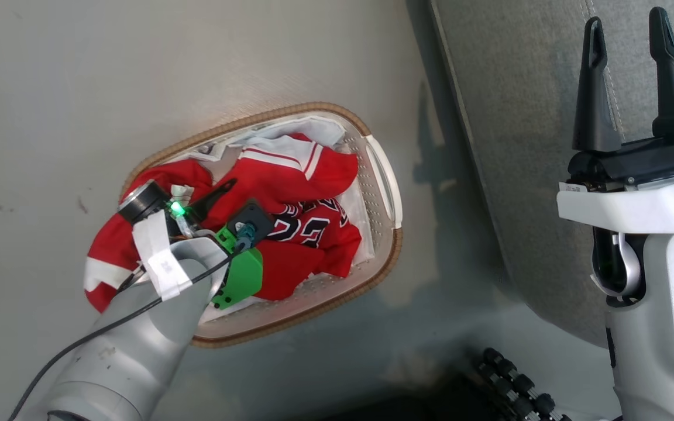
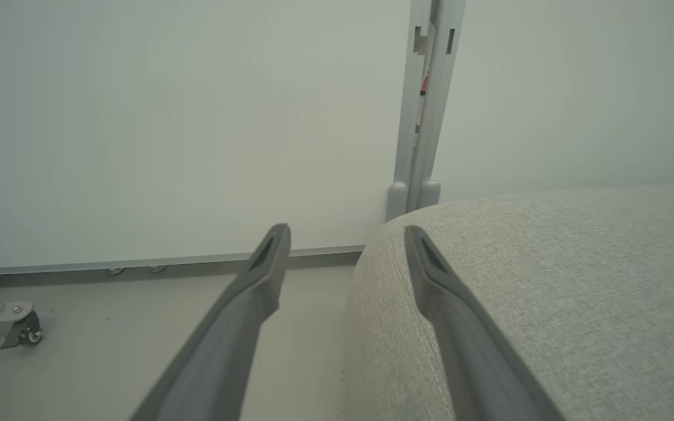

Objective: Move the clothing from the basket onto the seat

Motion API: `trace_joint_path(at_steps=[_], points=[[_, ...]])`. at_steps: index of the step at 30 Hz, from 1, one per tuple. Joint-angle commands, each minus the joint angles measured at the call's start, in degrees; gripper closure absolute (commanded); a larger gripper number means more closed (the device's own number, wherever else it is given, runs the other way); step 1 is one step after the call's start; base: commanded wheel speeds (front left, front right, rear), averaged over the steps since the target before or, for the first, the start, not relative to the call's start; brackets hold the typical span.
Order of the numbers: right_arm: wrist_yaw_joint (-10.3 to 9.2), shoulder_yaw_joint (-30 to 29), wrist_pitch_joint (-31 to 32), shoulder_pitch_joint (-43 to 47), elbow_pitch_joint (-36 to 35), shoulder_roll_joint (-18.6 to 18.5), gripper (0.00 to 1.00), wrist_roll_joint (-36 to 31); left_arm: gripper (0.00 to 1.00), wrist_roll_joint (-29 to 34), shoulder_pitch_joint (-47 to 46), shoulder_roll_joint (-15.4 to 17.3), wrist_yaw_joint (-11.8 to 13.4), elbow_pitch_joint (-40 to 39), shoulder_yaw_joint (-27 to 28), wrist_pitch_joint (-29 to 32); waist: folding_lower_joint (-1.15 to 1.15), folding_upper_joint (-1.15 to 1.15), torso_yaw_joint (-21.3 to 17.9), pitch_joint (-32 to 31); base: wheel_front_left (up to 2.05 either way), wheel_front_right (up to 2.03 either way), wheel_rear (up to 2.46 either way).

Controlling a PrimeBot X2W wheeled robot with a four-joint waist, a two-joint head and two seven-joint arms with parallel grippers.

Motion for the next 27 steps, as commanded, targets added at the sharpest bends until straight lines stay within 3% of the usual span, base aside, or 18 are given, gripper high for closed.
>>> trace_joint_path(at_steps=[1,10,11,12,13,14,27], points=[[-0.06,0.13,-0.12,-0.8,-0.32,-0.09,0.0,0.28,0.0,0.14,-1.28,0.82,0.72,1.36,0.37,0.35,-0.01,0.09,-4.48,4.75,0.0,0.0,0.0],[-0.06,0.25,-0.12,-2.37,-0.21,-0.1,0.0,0.88,0.0,-1.08,-3.85,0.78,1.4,5.93,0.3,0.82,-0.01,0.09,-5.2,6.02,0.0,0.0,0.0],[-0.06,0.31,-0.11,-2.43,-0.13,-0.1,0.0,0.82,0.05,-1.33,-3.84,0.6,1.35,6.16,0.33,0.98,-0.01,0.09,-5.18,5.92,0.0,0.0,0.0],[-0.06,0.37,-0.11,-2.45,-0.02,-0.1,0.0,0.75,0.44,-1.46,-3.76,0.32,1.34,6.34,0.35,1.04,-0.01,0.09,-5.13,5.74,0.0,0.0,0.0],[-0.06,0.39,-0.11,-2.45,0.05,-0.1,0.0,0.71,0.67,-1.74,-3.65,0.05,1.23,6.43,0.33,0.96,-0.01,0.09,-5.07,5.57,0.0,0.0,0.0],[-0.06,0.39,-0.12,-2.43,0.15,-0.1,0.0,0.61,1.0,-1.96,-3.47,-0.25,1.11,6.5,0.34,0.68,-0.01,0.09,-4.92,5.26,0.0,0.0,0.0],[-0.06,0.25,-0.11,1.05,3.17,-0.14,0.0,-2.25,1.0,-7.61,2.35,-2.62,-0.56,2.13,2.18,-2.28,-0.01,0.09,-1.29,-4.31,0.0,0.0,0.0]])
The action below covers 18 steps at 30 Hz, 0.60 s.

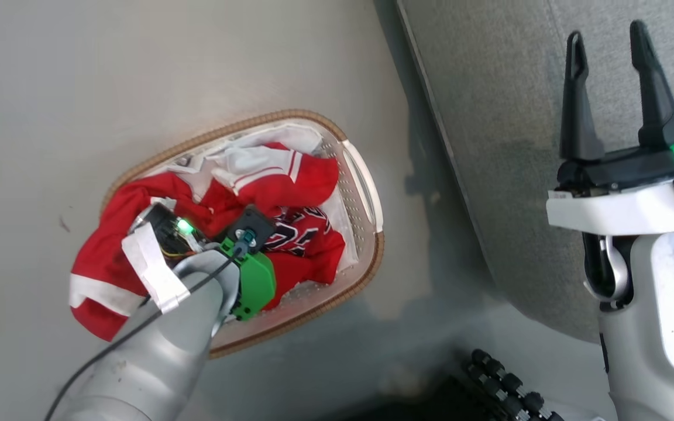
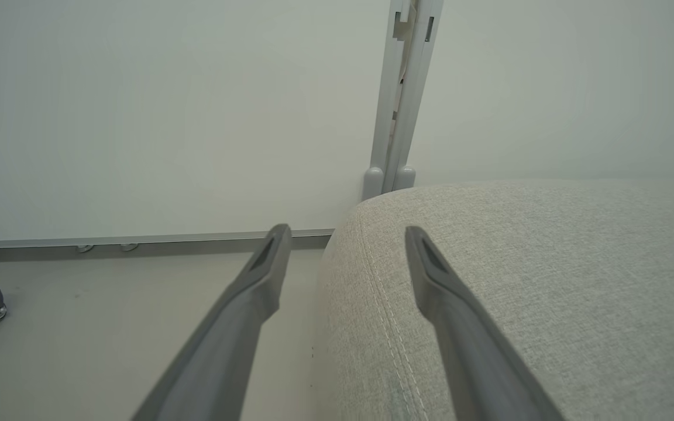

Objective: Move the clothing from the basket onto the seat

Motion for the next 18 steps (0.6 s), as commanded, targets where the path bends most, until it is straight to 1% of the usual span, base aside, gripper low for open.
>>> trace_joint_path(at_steps=[1,3,11,18], points=[[-0.06,-0.37,-0.1,1.4,0.65,-0.2,0.0,-0.61,1.0,-0.48,1.32,-0.33,-0.34,-1.91,0.31,-0.3,0.0,0.09,2.41,-4.91,0.0,0.0,0.0],[-0.06,-0.61,-0.11,2.36,1.32,-0.2,0.0,-1.45,1.0,-1.38,3.22,-0.25,-0.46,-5.07,0.72,-0.33,0.0,0.09,3.34,-7.52,0.0,0.0,0.0],[-0.06,-1.56,-0.1,8.07,4.58,-0.22,0.0,-4.04,1.0,-4.16,10.18,1.72,-1.01,-17.07,2.74,-0.32,0.0,0.09,6.64,-18.92,0.0,0.0,0.0],[-0.06,-1.51,-0.1,14.75,7.15,-0.22,0.0,-5.93,1.0,-4.25,14.1,3.64,-1.3,-26.75,3.11,-0.33,0.0,0.09,9.25,-29.31,0.0,0.0,0.0]])
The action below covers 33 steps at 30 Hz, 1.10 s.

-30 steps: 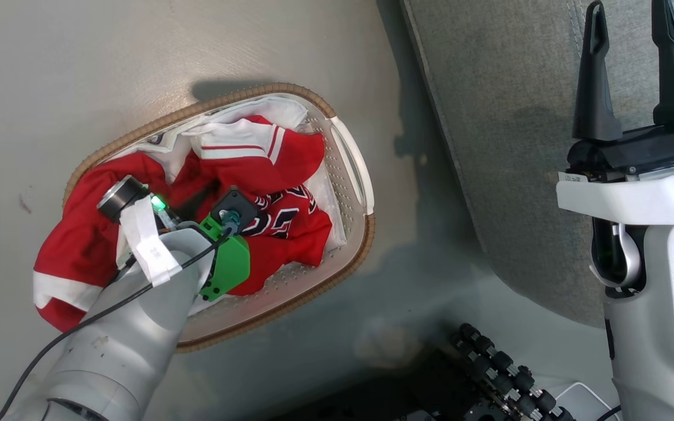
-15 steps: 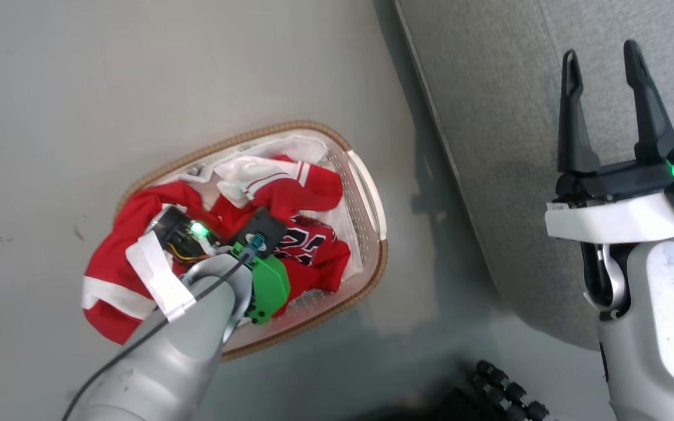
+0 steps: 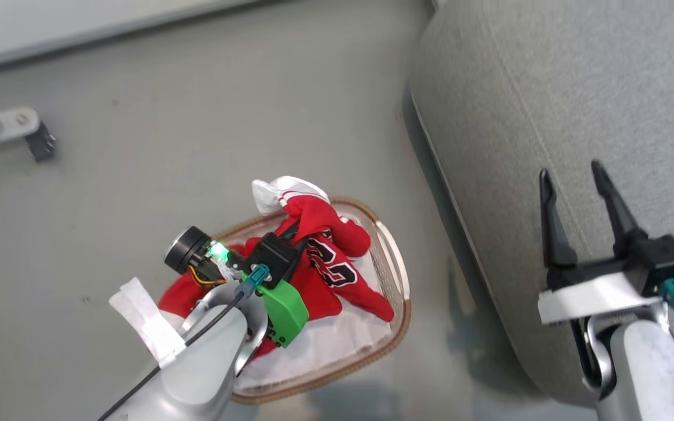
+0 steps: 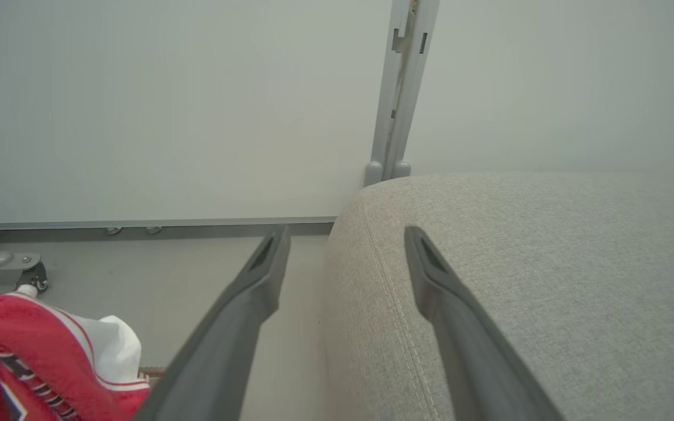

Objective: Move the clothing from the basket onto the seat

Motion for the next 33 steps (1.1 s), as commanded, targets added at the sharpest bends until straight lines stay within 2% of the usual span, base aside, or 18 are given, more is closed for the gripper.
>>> trace_joint_path(at_steps=[1,5,10,23,27,33], points=[[-0.06,0.04,-0.11,1.87,0.44,-0.22,0.0,-0.6,1.0,-0.18,1.51,0.71,-0.13,-1.26,0.06,-0.21,0.0,0.09,4.31,-10.51,0.0,0.0,0.0],[-0.06,0.79,-0.11,4.7,1.52,-0.23,0.0,-0.98,1.0,-1.27,2.56,2.25,-0.37,-4.64,-0.12,-0.22,0.0,0.09,4.93,-15.58,0.0,0.0,0.0],[-0.06,0.96,-0.11,6.87,2.22,-0.21,0.0,-1.13,1.0,-3.47,-0.69,4.98,-0.6,-8.78,-0.19,1.67,0.0,0.09,5.42,-20.51,0.0,0.0,0.0],[-0.06,4.57,-0.1,3.57,2.7,-0.22,0.0,-0.66,1.0,-9.92,-13.5,15.61,-0.63,-21.82,-2.33,11.95,0.0,0.09,4.96,-22.73,0.0,0.0,0.0],[-0.06,6.69,-0.1,2.31,3.14,-0.22,0.0,-0.11,1.0,-11.27,-16.1,16.3,-0.63,-23.67,-1.65,13.31,0.0,0.09,4.95,-22.78,0.0,0.0,0.0],[-0.06,12.86,-0.1,0.53,3.63,-0.23,0.0,1.95,1.0,-11.97,-17.71,15.28,-0.16,-24.9,-1.76,14.99,0.0,0.09,5.28,-22.97,0.0,0.0,0.0]])
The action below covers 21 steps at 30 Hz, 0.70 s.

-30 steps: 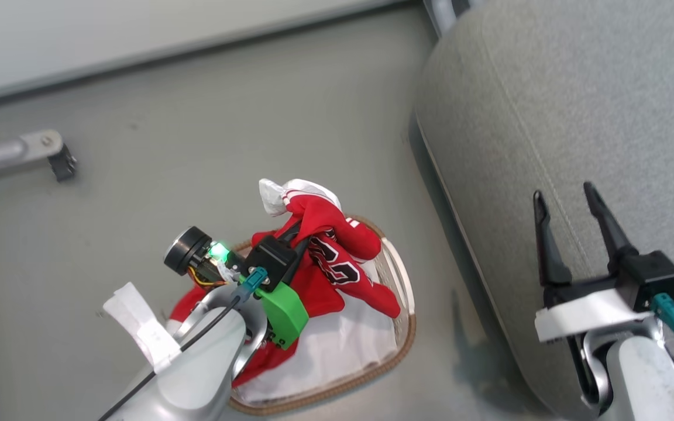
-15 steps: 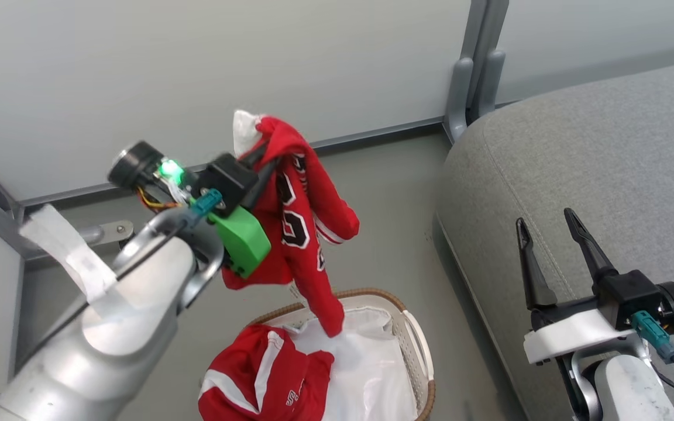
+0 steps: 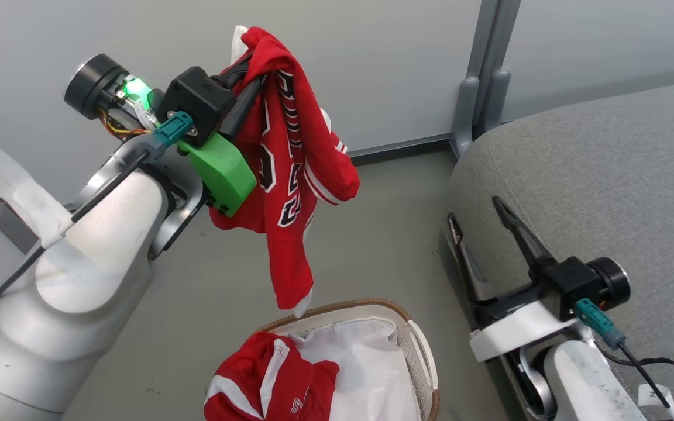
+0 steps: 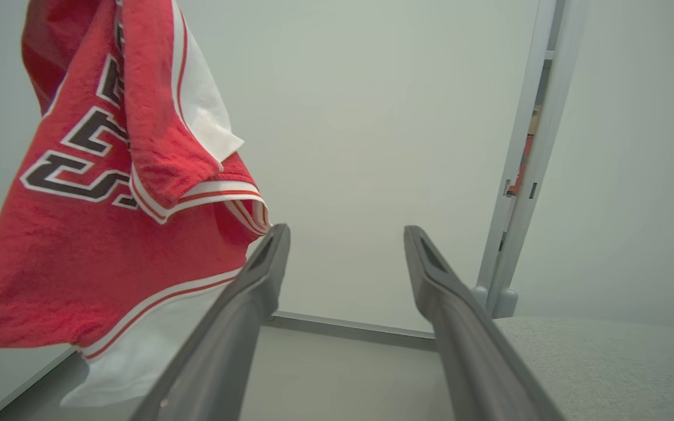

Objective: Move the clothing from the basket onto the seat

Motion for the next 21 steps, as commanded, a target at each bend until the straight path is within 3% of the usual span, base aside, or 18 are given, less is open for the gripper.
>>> trace_joint_path(at_steps=[1,13,21], points=[[-0.06,1.44,-0.1,-0.77,0.18,-0.22,0.0,0.88,1.0,-0.5,-0.99,-0.39,0.43,-0.33,-0.04,0.19,0.01,0.09,0.07,-0.1,0.0,0.0,0.0],[-0.06,17.26,-0.1,-3.12,-0.62,-0.21,0.0,12.18,1.0,-0.25,-1.86,-3.59,2.82,1.17,-1.64,2.86,0.01,0.09,1.13,-0.84,0.0,0.0,0.0],[-0.06,19.81,-0.11,-6.84,0.69,-0.24,0.0,13.99,1.0,-0.58,-2.97,-6.71,3.08,2.07,-3.23,3.76,0.01,0.09,2.93,-1.24,0.0,0.0,0.0]])
